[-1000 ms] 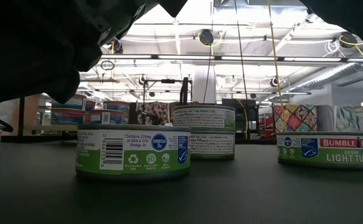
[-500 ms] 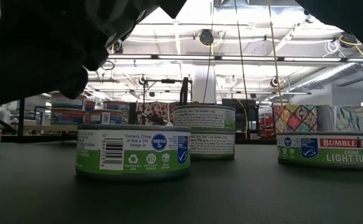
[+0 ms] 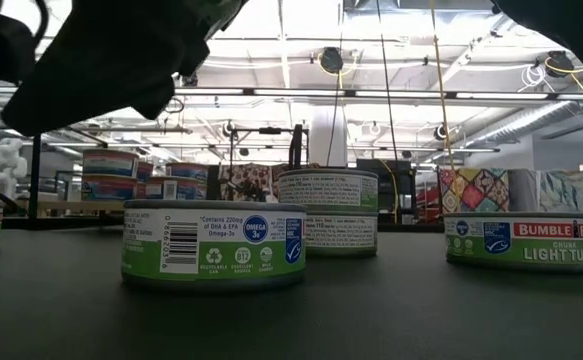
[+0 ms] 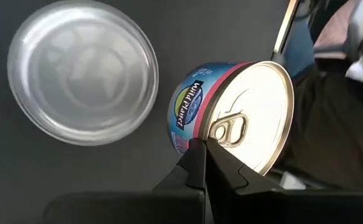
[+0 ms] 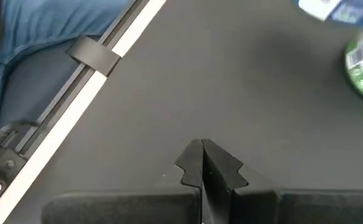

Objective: Stack canned seafood by type on shelf
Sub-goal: Stack the blue and pink tuna can on the top of the blue and pink tuna can on the shelf

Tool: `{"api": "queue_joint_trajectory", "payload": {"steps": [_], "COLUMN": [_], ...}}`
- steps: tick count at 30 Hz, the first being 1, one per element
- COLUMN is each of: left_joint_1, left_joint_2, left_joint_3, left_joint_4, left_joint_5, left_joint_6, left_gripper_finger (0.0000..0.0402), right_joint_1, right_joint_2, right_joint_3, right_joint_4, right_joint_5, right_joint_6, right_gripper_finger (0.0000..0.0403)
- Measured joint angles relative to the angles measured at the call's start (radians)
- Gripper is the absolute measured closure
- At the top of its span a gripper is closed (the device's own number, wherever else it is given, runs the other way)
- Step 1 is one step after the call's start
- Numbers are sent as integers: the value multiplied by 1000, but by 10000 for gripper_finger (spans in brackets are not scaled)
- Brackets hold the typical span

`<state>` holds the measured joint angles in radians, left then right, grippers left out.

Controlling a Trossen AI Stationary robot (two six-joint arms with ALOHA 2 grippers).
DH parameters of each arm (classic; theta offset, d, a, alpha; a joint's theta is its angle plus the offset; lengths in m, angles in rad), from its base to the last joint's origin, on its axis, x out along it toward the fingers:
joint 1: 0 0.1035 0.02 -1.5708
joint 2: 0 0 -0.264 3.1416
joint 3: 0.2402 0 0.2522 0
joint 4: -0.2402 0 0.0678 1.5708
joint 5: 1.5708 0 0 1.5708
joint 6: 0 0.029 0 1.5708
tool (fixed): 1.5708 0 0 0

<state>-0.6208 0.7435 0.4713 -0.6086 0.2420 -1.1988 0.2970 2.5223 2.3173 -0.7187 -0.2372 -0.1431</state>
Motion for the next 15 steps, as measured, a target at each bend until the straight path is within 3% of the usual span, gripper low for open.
{"api": "queue_joint_trajectory", "payload": {"steps": [11,15], "left_joint_1": [192,284], "left_joint_2": [-36,-40], "left_joint_3": [2,2], "left_joint_4": [-12,-7], "left_joint_5": [23,36], "left_joint_6": [78,131], "left_gripper_finger": [402,402], "right_joint_1": [-39,-66], "right_joint_2": [-63,-135], "right_joint_3": [-2,-80], "right_joint_4": [-108,-114], "right_joint_5": [3,4], "right_joint_6": [-33,-45], "right_gripper_finger": [403,403]}}
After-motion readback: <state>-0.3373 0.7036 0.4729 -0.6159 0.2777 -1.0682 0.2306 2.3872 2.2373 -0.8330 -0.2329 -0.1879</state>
